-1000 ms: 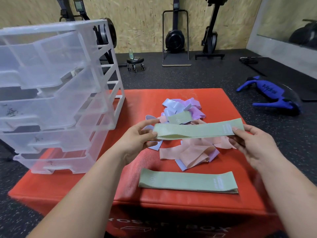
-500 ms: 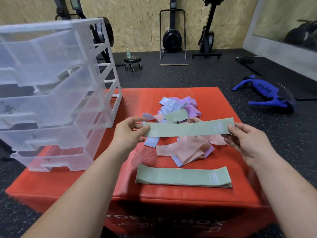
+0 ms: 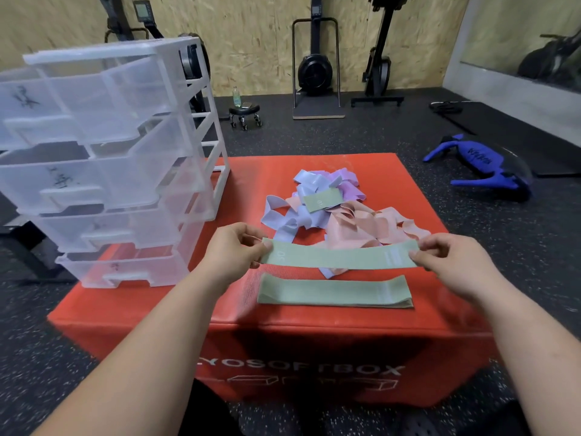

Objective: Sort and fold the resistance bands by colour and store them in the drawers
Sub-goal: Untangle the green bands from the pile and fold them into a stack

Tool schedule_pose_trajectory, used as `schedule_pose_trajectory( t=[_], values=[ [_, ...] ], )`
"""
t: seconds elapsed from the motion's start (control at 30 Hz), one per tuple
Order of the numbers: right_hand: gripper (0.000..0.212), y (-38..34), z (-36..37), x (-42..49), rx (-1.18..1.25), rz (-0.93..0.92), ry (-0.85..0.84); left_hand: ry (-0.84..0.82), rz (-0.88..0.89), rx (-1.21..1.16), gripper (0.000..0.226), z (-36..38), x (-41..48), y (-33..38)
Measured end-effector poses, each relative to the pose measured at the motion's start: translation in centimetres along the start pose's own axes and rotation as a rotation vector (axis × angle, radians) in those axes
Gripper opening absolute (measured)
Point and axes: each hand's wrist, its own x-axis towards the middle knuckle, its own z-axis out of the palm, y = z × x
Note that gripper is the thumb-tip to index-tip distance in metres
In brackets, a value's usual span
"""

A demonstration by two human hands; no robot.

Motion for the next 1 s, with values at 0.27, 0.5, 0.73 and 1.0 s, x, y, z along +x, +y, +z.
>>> schedule_pose_trajectory(
  t=[0.27, 0.5, 0.73, 1.0],
  values=[
    [0.011, -0.2, 0.1, -2.2, -0.251, -0.072, -0.039, 0.002, 0.046, 0.3, 0.014, -0.4, -1.7, -1.2],
    [0.022, 0.2, 1.1, -2.0, -0.302, -0.114, -0.073, -0.025, 0.126, 0.55, 0.015, 0.4, -2.5, -1.8],
    [0.023, 1.1, 2.4, -1.5, -0.446, -0.126, -0.098, -0.077, 0.203, 0.72, 0.021, 1.1, -2.2, -3.4],
    [0.06, 1.3, 1.3, -1.5, -0.422, -0.288, -0.318, -0.285, 0.293, 0.702, 0.052, 0.1, -1.7, -2.9]
  ],
)
